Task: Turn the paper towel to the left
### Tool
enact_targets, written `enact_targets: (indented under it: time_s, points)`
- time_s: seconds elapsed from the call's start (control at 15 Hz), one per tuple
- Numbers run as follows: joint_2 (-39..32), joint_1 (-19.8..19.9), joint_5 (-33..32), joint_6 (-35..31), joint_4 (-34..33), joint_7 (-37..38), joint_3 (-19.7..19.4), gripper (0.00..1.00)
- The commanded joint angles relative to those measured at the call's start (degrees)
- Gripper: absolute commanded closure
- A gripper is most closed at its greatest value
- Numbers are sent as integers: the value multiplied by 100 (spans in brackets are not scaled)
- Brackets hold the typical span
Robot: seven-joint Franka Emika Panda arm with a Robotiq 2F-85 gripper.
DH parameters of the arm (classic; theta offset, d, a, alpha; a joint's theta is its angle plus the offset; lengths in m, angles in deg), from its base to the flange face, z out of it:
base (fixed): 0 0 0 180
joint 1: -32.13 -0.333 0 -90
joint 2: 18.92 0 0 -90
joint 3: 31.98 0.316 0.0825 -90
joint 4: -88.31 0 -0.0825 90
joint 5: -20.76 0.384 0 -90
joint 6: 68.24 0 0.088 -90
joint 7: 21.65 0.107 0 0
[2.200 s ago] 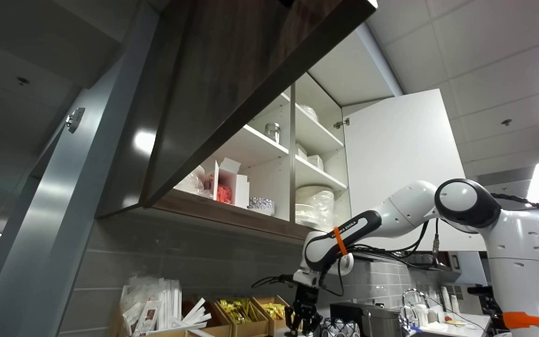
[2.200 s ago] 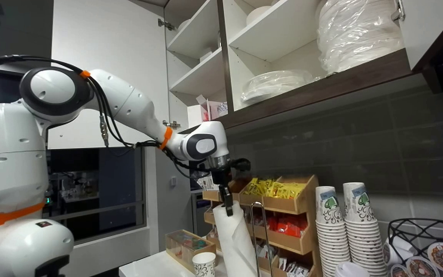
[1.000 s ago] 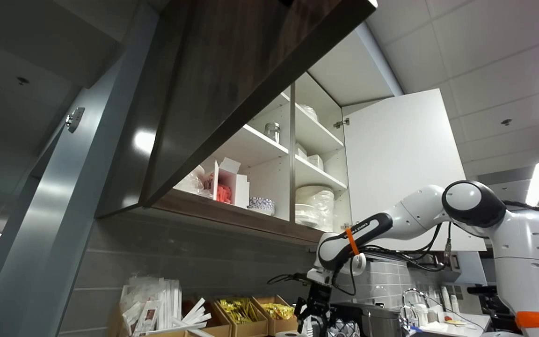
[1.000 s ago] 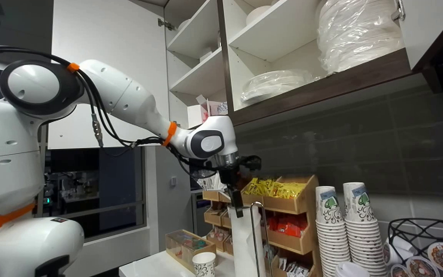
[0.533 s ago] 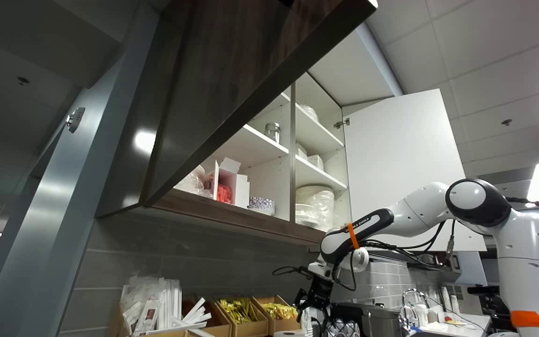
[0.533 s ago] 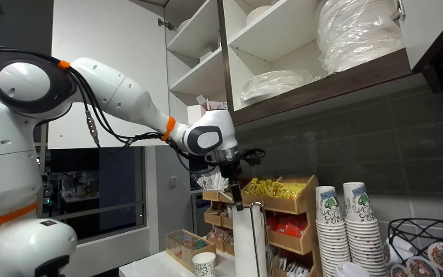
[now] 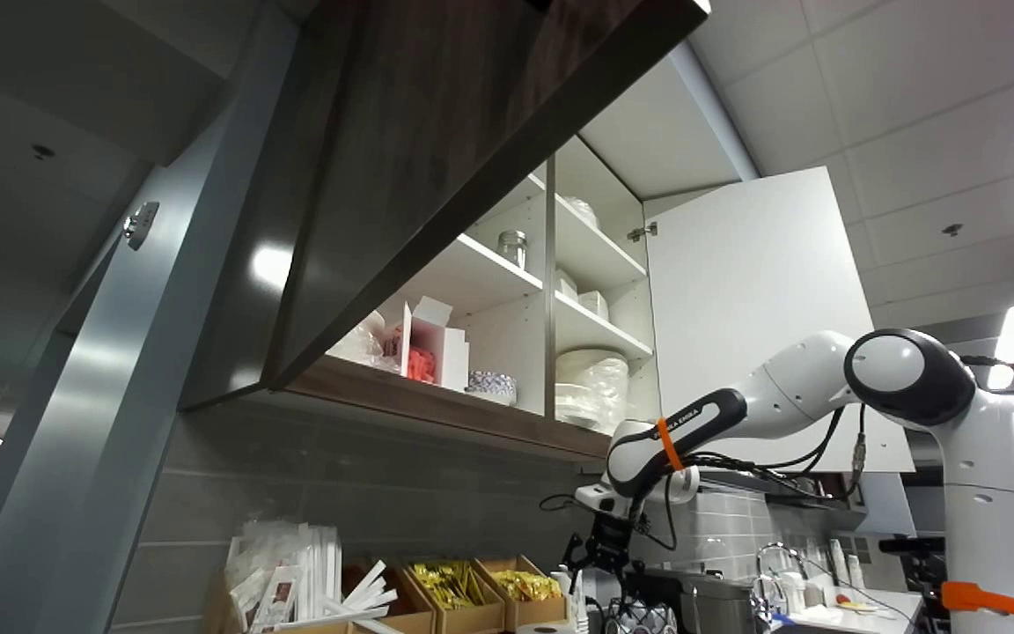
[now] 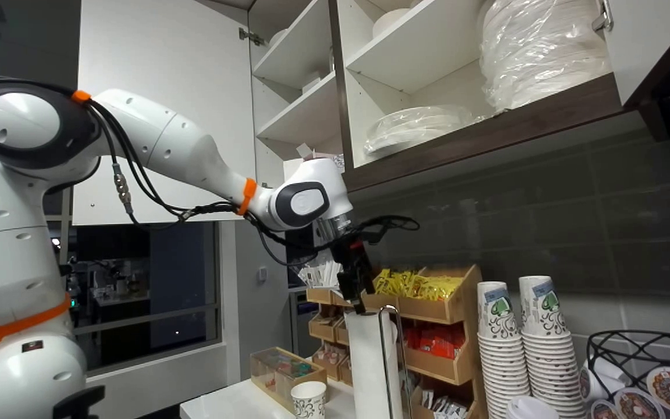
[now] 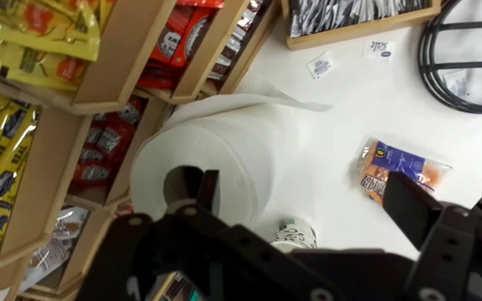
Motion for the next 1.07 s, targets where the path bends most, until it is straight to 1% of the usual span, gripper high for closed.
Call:
enact_targets:
  time_s: [0.0, 0.2, 0.27, 0.4, 0.47, 0.53, 0.6, 0.67, 1.0]
  points:
    - [183, 435, -246, 567, 54, 1204, 390, 0]
    - [324, 523, -134, 1195, 4, 1677, 433, 0]
    - [343, 540, -64, 1484, -78, 1819, 414, 0]
    - [352, 575, 97, 1833, -205, 2180, 361, 0]
    - [373, 606, 150, 1802, -211, 2435, 352, 0]
    - [430, 646, 177, 1566, -144, 2725, 355, 0]
    - [436, 658, 219, 1598, -171, 2918, 345, 0]
    - [474, 672, 259, 1464, -111, 3154, 345, 0]
    - [515, 641, 390, 1294, -25, 3778, 322, 0]
